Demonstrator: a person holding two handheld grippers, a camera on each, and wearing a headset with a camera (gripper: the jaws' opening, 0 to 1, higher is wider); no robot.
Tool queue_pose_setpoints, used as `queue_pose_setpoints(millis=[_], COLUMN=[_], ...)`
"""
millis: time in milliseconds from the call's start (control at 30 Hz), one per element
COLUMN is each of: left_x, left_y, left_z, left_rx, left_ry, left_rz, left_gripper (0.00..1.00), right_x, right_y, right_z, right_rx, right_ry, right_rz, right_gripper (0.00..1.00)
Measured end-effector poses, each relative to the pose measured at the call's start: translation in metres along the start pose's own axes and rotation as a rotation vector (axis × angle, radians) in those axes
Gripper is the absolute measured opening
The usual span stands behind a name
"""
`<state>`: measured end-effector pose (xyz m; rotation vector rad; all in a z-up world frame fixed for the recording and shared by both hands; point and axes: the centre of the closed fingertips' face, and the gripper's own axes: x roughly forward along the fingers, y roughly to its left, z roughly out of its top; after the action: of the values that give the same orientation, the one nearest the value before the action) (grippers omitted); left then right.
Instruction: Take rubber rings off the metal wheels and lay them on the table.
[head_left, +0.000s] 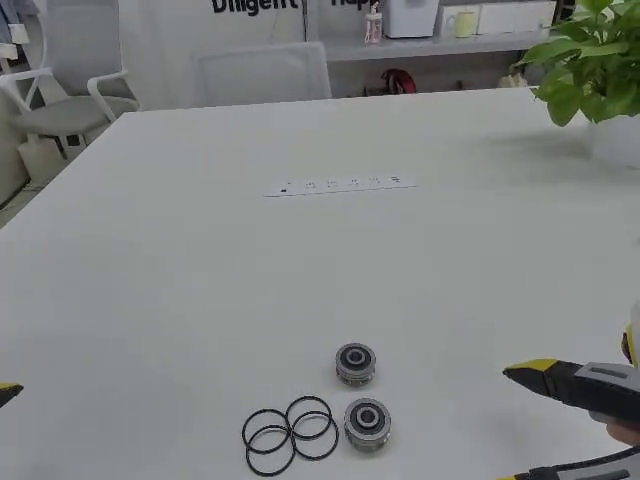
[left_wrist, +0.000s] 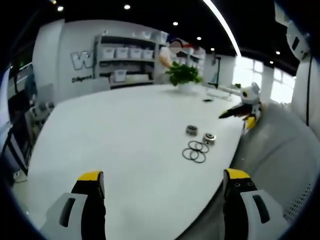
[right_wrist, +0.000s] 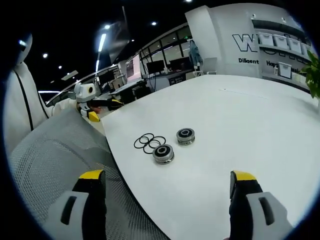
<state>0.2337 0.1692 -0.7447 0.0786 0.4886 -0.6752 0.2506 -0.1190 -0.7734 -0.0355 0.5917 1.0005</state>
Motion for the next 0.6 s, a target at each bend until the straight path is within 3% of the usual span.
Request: queue_pose_setpoints(millis=[133,600], left_x=[0.005,0.010], left_y=[0.000,0.000], left_z=[-0.013,-0.029], left_rx=[-0.006,-0.014], left_ry=[0.036,0.082], left_rz=[-0.006,-0.027], left_gripper=[1.00,1.00], right_x=[0.004,0.008], right_y=[0.002,0.004], right_z=[-0.012,-0.022], right_rx=[0.000,0.017], right_ry=[0.044,0.070], right_rz=[0.002,0.004], right_gripper=[1.00,1.00])
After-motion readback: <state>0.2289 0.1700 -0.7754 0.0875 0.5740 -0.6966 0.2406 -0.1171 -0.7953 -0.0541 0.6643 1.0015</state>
